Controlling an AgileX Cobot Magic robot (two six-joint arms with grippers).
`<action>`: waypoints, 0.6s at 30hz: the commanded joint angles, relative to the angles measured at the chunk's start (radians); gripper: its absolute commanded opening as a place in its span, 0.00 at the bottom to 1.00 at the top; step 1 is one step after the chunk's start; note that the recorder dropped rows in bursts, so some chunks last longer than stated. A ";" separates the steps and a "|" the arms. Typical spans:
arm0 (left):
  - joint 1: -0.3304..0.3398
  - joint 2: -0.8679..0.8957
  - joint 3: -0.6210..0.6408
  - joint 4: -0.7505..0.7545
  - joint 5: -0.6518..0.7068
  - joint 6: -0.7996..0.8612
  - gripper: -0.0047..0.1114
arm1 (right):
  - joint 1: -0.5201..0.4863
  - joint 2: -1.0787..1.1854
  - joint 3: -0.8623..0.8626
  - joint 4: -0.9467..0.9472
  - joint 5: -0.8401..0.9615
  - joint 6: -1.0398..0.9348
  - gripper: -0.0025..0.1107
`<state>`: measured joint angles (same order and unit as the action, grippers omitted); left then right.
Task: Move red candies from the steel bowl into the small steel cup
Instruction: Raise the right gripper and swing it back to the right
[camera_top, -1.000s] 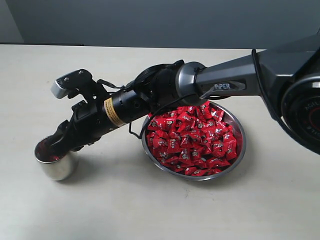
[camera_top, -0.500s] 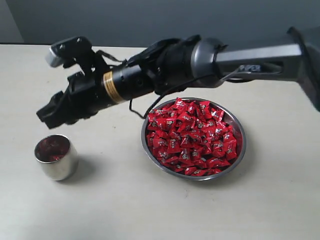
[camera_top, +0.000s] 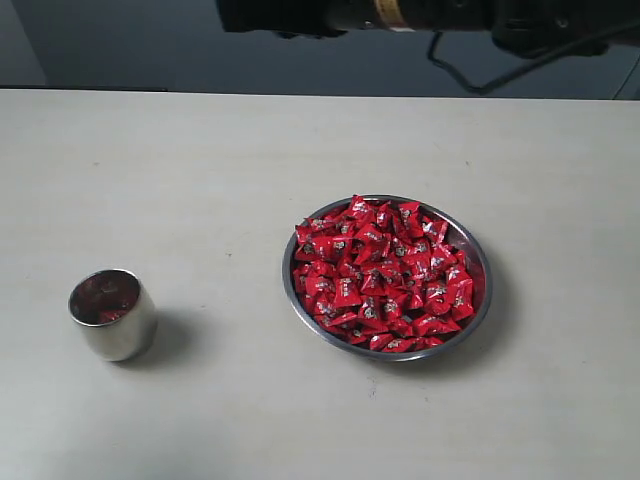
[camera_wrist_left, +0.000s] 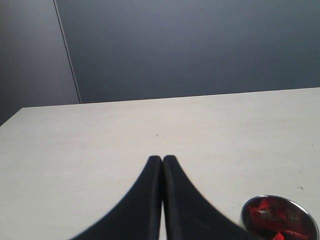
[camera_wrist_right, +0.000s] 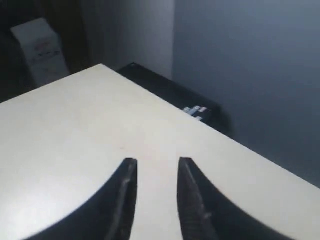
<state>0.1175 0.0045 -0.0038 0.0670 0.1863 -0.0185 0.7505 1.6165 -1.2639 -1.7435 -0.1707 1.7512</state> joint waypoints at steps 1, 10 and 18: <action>0.001 -0.004 0.004 0.001 -0.006 -0.001 0.04 | -0.038 -0.119 0.127 -0.001 0.191 -0.016 0.22; 0.001 -0.004 0.004 0.001 -0.006 -0.001 0.04 | -0.137 -0.383 0.377 -0.001 0.393 -0.061 0.01; 0.001 -0.004 0.004 0.001 -0.006 -0.001 0.04 | -0.265 -0.597 0.590 0.031 0.400 -0.061 0.01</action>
<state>0.1175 0.0045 -0.0038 0.0670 0.1863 -0.0185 0.5207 1.0853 -0.7440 -1.7185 0.2319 1.6965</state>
